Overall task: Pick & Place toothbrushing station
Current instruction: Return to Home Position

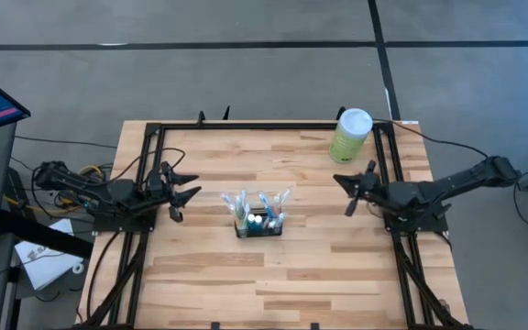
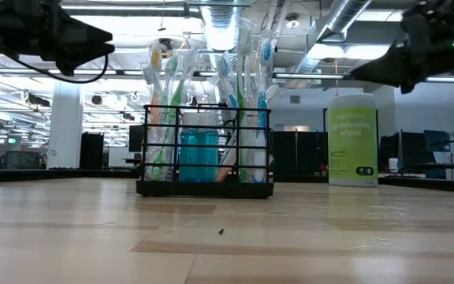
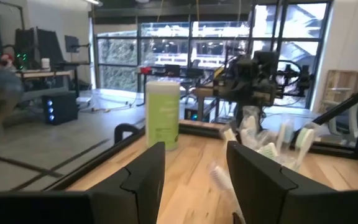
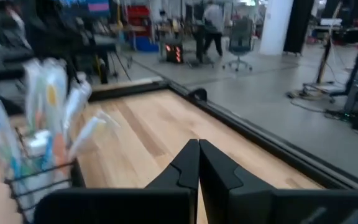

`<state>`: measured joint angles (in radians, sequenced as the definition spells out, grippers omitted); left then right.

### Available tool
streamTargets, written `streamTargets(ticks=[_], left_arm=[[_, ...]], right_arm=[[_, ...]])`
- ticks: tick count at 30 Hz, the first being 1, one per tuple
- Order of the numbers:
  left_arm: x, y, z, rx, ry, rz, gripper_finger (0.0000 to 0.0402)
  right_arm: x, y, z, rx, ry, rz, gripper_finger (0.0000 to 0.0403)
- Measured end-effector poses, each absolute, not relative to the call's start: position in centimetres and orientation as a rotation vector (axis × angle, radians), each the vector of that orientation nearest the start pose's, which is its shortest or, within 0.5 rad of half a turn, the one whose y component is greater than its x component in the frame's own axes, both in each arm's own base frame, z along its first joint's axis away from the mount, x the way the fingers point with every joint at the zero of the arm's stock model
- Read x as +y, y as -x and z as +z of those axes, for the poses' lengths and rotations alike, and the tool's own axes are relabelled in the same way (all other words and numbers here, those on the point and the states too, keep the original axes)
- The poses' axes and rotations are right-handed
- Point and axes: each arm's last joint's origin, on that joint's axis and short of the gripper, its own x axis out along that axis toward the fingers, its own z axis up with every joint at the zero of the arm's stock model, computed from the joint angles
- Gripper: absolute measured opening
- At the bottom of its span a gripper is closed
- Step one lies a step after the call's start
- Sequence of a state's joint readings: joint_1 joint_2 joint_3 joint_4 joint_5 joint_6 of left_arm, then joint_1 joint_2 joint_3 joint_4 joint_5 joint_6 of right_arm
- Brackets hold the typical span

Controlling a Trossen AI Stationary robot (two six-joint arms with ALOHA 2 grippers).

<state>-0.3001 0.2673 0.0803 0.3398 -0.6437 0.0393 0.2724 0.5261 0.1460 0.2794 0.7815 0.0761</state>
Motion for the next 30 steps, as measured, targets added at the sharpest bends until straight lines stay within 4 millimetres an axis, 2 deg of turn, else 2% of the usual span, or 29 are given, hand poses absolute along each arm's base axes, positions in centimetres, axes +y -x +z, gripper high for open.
streamTargets(ticks=[5,13,15,22,25,30], left_arm=[[-1.2,-10.4,19.9,-0.121,0.049,0.364,0.0167],[-0.9,-9.8,18.9,-0.047,0.073,0.398,0.0167],[-0.9,-9.6,18.8,-0.043,0.086,0.399,0.0167],[-0.8,-9.1,18.5,-0.027,0.092,0.385,0.0167],[-0.7,-9.1,17.4,0.021,0.102,0.401,0.0167],[-0.7,-9.1,17.3,0.010,0.118,0.407,0.0167]], right_arm=[[1.2,-11.3,18.9,-0.008,-0.015,-0.497,0.0001],[0.5,-8.9,20.4,-0.151,-0.006,-0.478,0.0001],[0.4,-8.5,20.1,-0.142,-0.003,-0.474,0.0001],[0.4,-8.6,19.4,-0.077,0.023,-0.475,0.0001],[0.4,-8.5,19.8,-0.112,-0.001,-0.465,0.0001],[0.6,-8.6,19.2,-0.066,-0.014,-0.429,0.0001]])
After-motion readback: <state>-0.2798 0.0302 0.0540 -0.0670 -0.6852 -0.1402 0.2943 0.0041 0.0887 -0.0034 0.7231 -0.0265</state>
